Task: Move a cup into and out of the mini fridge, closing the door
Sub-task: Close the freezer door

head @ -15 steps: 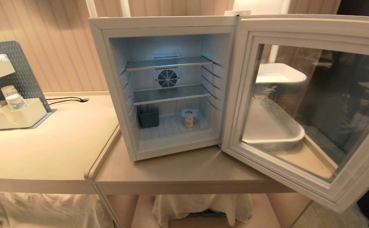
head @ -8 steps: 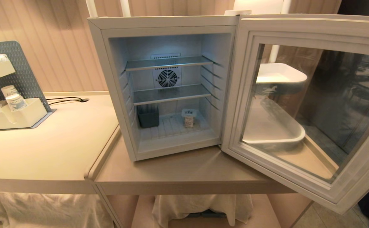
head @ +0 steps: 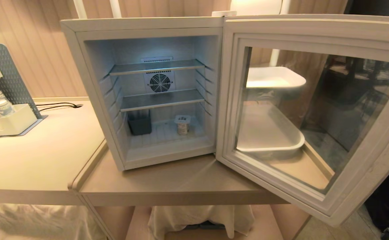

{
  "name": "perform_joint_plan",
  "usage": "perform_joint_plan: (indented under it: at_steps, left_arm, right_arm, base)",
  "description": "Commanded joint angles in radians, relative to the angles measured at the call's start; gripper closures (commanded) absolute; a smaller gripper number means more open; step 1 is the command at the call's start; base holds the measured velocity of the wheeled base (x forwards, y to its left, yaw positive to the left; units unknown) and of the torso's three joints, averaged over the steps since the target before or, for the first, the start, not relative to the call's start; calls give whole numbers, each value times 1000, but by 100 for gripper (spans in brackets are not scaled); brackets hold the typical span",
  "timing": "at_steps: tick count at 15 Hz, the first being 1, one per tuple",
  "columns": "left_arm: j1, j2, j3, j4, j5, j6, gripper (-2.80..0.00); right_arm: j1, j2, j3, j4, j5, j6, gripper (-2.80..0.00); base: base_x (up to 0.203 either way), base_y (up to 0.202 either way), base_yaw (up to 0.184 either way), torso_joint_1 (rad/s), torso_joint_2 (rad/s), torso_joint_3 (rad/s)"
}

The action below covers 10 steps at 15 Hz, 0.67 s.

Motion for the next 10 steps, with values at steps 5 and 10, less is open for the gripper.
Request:
perform_joint_plan:
  at_steps: [5, 10]
  left_arm:
    - [0, 2, 0, 0, 0, -1, 0]
    - [0, 2, 0, 0, 0, -1, 0]
  right_arm:
    - [-1, -3, -8, -16, -2, 10, 0]
    - [-3, 191, -421, 64, -45, 73, 0]
  base:
    - [0, -115, -1, 2, 2, 2]
    - [0, 0, 0, 0, 0, 0]
